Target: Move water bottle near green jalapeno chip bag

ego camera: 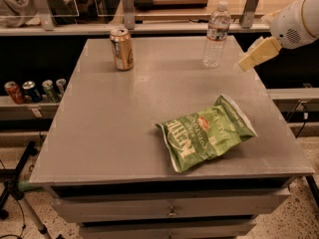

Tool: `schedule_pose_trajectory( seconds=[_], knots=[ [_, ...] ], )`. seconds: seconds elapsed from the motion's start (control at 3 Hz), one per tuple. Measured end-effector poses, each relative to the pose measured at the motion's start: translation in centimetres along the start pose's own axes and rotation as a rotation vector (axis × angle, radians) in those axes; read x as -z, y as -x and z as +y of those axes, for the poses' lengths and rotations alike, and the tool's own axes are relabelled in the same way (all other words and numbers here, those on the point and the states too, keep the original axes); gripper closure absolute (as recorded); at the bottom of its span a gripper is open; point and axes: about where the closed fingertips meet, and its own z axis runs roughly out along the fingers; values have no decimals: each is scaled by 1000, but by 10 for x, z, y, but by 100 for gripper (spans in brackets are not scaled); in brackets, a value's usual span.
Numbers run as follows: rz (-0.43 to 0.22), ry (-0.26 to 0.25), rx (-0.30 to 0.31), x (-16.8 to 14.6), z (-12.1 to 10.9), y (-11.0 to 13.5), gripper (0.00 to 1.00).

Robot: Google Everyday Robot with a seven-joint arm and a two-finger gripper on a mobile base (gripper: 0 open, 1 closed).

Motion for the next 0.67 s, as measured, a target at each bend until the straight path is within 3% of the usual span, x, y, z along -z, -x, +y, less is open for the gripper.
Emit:
schedule_pose_trajectory(
  seconds=[0.67],
  knots=[
    [-200, -56, -96, -21, -19, 8, 0]
  ],
)
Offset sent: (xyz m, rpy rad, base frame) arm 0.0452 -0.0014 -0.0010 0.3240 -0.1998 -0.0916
